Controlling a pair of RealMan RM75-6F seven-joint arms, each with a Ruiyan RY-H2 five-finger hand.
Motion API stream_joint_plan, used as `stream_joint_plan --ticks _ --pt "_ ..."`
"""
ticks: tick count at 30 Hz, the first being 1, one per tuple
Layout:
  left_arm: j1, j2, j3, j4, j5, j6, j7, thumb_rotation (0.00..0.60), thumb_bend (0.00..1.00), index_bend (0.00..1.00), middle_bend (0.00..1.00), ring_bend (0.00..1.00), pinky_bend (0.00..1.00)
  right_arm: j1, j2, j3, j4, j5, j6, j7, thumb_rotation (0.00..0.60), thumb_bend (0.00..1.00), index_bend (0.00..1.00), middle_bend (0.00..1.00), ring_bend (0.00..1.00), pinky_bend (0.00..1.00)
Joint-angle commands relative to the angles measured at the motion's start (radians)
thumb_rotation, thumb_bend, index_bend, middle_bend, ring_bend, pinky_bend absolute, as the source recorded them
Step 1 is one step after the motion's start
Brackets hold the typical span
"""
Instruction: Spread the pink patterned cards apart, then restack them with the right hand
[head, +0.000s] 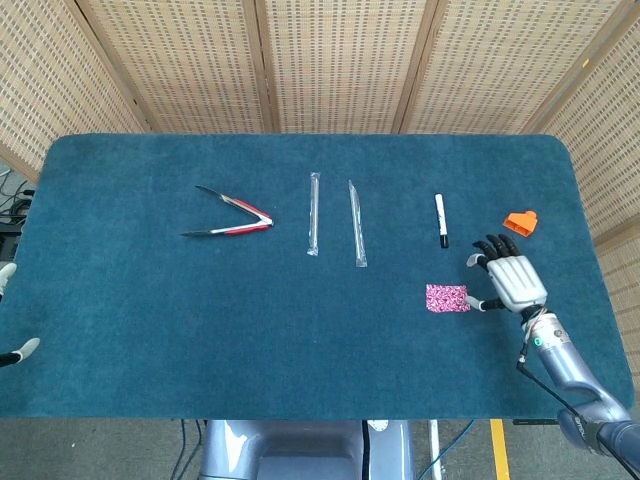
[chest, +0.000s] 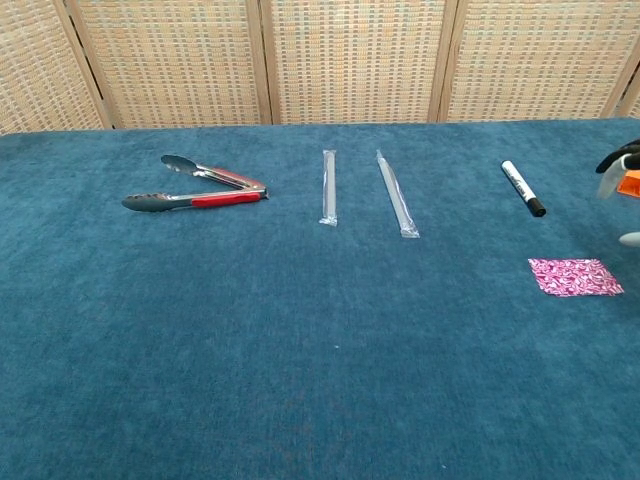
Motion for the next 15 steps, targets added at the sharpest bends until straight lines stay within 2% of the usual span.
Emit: stream_joint_plan --ticks 1,8,15 --pt "0.000 -0.014 0.000 0.009 0.006 0.005 0.003 0.581 0.06 0.04 0.00 0.00 0.00 -0.064 0.044 0.045 -0.109 0.057 0.111 -0.086 0.600 0.35 0.31 0.17 0.00 0.00" --pt "0.004 -0.049 0.006 0.027 0.026 0.020 0.009 0.580 0.07 0.04 0.00 0.00 0.00 -0.172 0.110 0.055 -0.285 0.104 0.260 -0.226 0.600 0.41 0.31 0.18 0.00 0.00" --pt "0.009 -0.075 0.018 0.047 0.054 0.027 -0.007 0.581 0.07 0.07 0.00 0.00 0.00 -0.250 0.139 0.037 -0.362 0.118 0.344 -0.285 0.600 0.41 0.31 0.18 0.00 0.00"
